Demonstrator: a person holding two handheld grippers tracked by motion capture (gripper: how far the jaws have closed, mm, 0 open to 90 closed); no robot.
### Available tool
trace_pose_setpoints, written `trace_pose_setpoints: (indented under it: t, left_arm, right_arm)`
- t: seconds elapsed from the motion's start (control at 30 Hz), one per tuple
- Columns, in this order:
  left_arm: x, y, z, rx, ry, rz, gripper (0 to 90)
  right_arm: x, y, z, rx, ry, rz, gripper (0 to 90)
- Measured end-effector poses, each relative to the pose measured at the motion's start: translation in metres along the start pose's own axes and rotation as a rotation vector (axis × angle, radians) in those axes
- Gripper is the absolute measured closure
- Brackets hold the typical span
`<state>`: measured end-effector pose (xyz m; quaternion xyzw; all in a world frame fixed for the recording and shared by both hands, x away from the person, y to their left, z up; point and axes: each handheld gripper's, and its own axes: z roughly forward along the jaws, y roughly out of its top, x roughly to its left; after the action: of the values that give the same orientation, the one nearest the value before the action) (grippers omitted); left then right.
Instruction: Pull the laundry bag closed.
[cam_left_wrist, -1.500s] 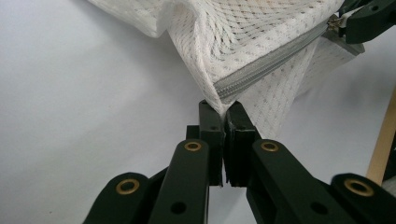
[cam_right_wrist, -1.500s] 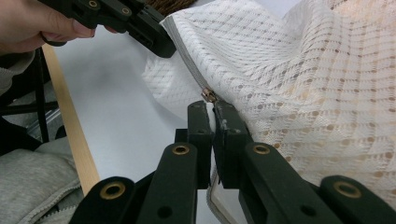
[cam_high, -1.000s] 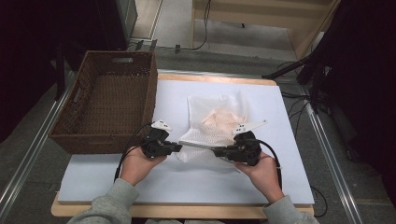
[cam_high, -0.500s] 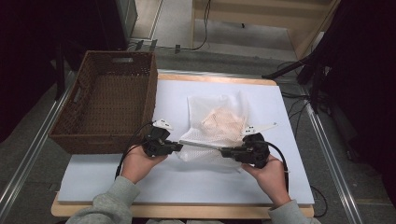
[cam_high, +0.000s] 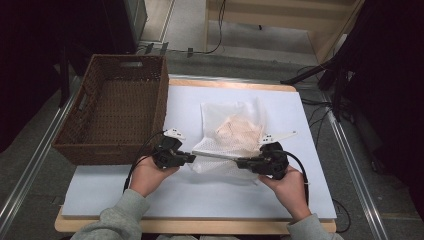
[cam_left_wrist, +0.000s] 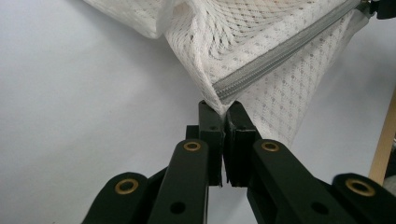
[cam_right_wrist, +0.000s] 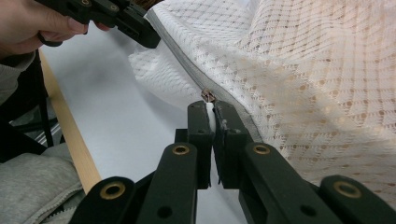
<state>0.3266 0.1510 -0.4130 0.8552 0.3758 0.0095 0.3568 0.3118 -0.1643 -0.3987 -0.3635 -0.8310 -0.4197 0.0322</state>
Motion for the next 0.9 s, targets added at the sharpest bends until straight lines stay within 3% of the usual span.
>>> trace_pose_setpoints:
  t: [0.9]
  left_arm:
    - [0.002, 0.0, -0.003, 0.002, 0.002, -0.003, 87.8]
  right_arm:
    - [-0.004, -0.003, -0.01, 0.002, -0.019, -0.007, 87.4]
